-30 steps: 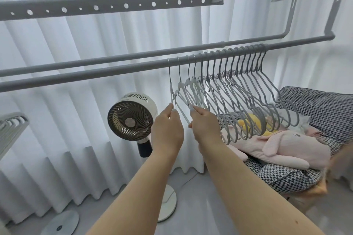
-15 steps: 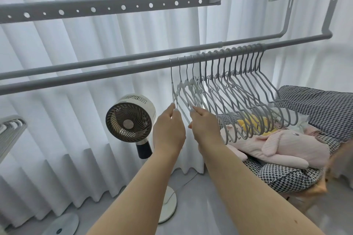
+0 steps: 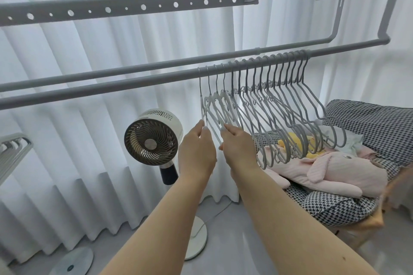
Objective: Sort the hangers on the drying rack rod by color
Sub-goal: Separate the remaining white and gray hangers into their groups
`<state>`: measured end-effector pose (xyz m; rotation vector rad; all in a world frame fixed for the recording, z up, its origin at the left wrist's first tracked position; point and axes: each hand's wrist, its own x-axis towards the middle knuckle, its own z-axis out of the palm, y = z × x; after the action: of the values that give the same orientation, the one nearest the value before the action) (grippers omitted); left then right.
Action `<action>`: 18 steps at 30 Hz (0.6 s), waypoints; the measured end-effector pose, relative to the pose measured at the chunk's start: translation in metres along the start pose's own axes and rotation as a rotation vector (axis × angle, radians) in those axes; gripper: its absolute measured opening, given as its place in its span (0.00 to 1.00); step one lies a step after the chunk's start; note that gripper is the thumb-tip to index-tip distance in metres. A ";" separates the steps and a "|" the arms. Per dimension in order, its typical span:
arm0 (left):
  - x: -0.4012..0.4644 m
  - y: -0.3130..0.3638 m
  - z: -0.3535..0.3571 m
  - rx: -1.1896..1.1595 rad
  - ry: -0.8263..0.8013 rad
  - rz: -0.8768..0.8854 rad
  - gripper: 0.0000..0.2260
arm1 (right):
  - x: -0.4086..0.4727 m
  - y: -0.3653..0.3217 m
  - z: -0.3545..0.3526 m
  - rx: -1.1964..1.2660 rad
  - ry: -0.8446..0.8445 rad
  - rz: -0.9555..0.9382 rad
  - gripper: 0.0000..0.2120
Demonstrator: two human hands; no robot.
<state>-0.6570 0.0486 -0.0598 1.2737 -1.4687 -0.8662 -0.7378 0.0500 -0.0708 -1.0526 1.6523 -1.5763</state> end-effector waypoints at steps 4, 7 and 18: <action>0.000 -0.001 0.001 0.009 -0.007 0.001 0.27 | 0.000 0.000 -0.004 0.001 -0.010 0.005 0.19; 0.000 -0.003 0.000 0.019 -0.004 0.007 0.26 | -0.003 -0.001 -0.005 0.031 -0.034 0.008 0.18; -0.008 -0.003 -0.007 0.078 0.055 0.010 0.17 | -0.015 -0.006 -0.001 0.039 -0.043 0.029 0.24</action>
<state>-0.6494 0.0565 -0.0622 1.3362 -1.4761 -0.7681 -0.7306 0.0639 -0.0662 -1.0314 1.5951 -1.5505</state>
